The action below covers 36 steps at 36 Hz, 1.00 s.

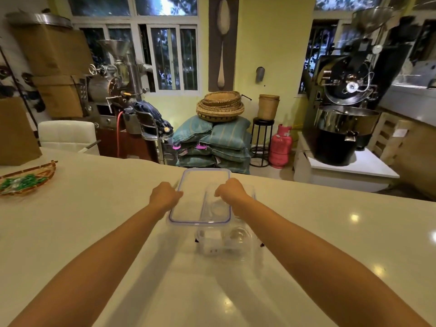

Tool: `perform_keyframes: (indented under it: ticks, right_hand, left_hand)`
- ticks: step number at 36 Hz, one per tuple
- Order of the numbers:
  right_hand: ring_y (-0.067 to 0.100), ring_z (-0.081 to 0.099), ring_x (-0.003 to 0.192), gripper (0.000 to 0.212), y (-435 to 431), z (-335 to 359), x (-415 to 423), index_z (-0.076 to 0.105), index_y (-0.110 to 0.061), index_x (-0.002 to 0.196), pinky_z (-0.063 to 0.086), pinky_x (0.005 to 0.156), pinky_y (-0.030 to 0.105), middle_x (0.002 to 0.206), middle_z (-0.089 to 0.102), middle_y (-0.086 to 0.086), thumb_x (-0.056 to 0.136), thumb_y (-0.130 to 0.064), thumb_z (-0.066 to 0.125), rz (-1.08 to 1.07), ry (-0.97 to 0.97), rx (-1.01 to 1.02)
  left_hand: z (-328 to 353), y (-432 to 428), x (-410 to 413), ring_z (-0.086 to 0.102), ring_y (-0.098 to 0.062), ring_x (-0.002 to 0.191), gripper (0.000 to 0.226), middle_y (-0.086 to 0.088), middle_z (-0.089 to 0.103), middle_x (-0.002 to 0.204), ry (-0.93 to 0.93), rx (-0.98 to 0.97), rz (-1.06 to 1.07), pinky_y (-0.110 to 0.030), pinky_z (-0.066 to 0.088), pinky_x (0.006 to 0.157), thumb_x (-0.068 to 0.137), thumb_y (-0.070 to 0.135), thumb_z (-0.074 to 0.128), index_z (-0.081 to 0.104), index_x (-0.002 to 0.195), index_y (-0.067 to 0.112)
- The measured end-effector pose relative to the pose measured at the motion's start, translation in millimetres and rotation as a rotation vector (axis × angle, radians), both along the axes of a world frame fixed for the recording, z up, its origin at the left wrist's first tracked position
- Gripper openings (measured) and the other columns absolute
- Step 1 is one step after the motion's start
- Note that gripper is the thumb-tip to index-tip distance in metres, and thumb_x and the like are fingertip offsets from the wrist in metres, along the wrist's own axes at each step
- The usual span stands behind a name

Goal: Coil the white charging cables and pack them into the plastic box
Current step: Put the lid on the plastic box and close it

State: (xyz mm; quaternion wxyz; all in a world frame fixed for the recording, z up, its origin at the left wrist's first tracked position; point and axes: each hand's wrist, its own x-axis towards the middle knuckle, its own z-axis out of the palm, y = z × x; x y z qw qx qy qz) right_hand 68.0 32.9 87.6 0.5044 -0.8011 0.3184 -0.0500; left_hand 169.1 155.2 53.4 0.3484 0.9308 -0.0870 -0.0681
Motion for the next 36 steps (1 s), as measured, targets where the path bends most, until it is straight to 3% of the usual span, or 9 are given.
perform_keyframes:
  ticks: [3,7,10,12,15,20,27,33,36]
  right_hand:
    - [0.033,0.05,0.115,0.03,-14.1,-1.6,-14.8,0.046,0.003,0.119,0.042,0.083,0.036,0.122,0.052,0.022,0.089,-0.003,0.05,-0.029,0.01,0.012]
    - [0.025,0.043,0.091,0.003,-26.6,-6.2,-29.2,0.05,0.001,0.089,0.033,0.073,0.029,0.083,0.046,0.012,0.089,-0.002,0.048,-0.07,0.032,0.019]
    - [0.026,0.046,0.093,0.03,-31.8,-10.4,-37.4,0.047,0.006,0.12,0.034,0.074,0.029,0.1,0.047,0.016,0.091,-0.003,0.047,-0.063,0.048,0.014]
    - [0.031,0.052,0.105,0.034,-34.6,-12.7,-40.8,0.045,0.006,0.123,0.035,0.075,0.029,0.115,0.052,0.021,0.09,-0.004,0.049,-0.055,0.064,-0.006]
    - [0.033,0.05,0.119,0.038,-36.7,-14.1,-44.3,0.044,0.005,0.125,0.042,0.082,0.033,0.13,0.05,0.022,0.089,-0.005,0.052,-0.05,0.089,-0.036]
    - [0.031,0.049,0.121,0.037,-36.5,-16.5,-48.5,0.044,0.005,0.126,0.042,0.099,0.033,0.132,0.049,0.021,0.09,-0.005,0.05,-0.033,0.094,-0.056]
    - [0.031,0.05,0.121,0.035,-35.1,-18.1,-51.7,0.046,0.007,0.124,0.042,0.101,0.034,0.131,0.051,0.021,0.091,-0.006,0.048,0.012,0.109,-0.108]
    - [0.03,0.049,0.122,0.038,-36.9,-17.3,-51.7,0.045,0.006,0.125,0.042,0.1,0.034,0.132,0.05,0.02,0.091,-0.008,0.05,0.035,0.108,-0.096]
    - [0.027,0.051,0.11,0.041,-41.2,-17.9,-50.0,0.044,0.004,0.127,0.043,0.089,0.034,0.132,0.049,0.018,0.09,-0.011,0.053,0.042,0.098,-0.073]
  left_hand:
    - [-0.5,-15.2,-13.1,0.054,-0.029,0.084,0.034,-0.018,0.059,0.093,0.007,0.013,-0.046,-0.038,0.048,0.08,0.088,0.024,0.057,0.057,0.105,-0.005]
    - [-2.6,-29.9,-29.0,0.051,-0.025,0.079,0.032,-0.013,0.053,0.085,0.007,0.04,-0.105,-0.032,0.039,0.066,0.089,0.023,0.055,0.058,0.101,-0.006]
    - [-7.7,-36.6,-37.1,0.051,-0.026,0.08,0.024,-0.013,0.053,0.087,0.006,0.078,-0.122,-0.031,0.038,0.067,0.09,0.023,0.053,0.057,0.09,-0.001]
    - [-11.9,-40.4,-39.9,0.053,-0.029,0.083,0.022,-0.014,0.054,0.089,0.014,0.088,-0.132,-0.031,0.037,0.068,0.09,0.022,0.053,0.055,0.083,0.001]
    - [-13.0,-43.8,-44.2,0.052,-0.027,0.083,0.026,-0.017,0.06,0.099,0.012,0.109,-0.131,-0.031,0.038,0.069,0.09,0.022,0.052,0.057,0.101,-0.002]
    - [-10.1,-45.0,-47.3,0.05,-0.024,0.083,0.027,-0.014,0.054,0.094,0.008,0.155,-0.132,-0.031,0.038,0.07,0.091,0.023,0.051,0.055,0.103,0.0]
    - [-12.0,-45.1,-49.0,0.053,-0.027,0.085,0.033,-0.021,0.061,0.113,0.016,0.202,-0.14,-0.031,0.037,0.07,0.092,0.024,0.05,0.055,0.108,-0.004]
    - [-11.8,-44.3,-45.8,0.05,-0.026,0.08,0.034,-0.021,0.062,0.11,0.03,0.208,-0.158,-0.03,0.039,0.069,0.091,0.026,0.052,0.056,0.106,-0.004]
    - [-11.4,-44.7,-45.1,0.05,-0.025,0.08,0.035,-0.016,0.058,0.096,0.02,0.244,-0.18,-0.03,0.04,0.069,0.092,0.028,0.05,0.055,0.108,-0.003]
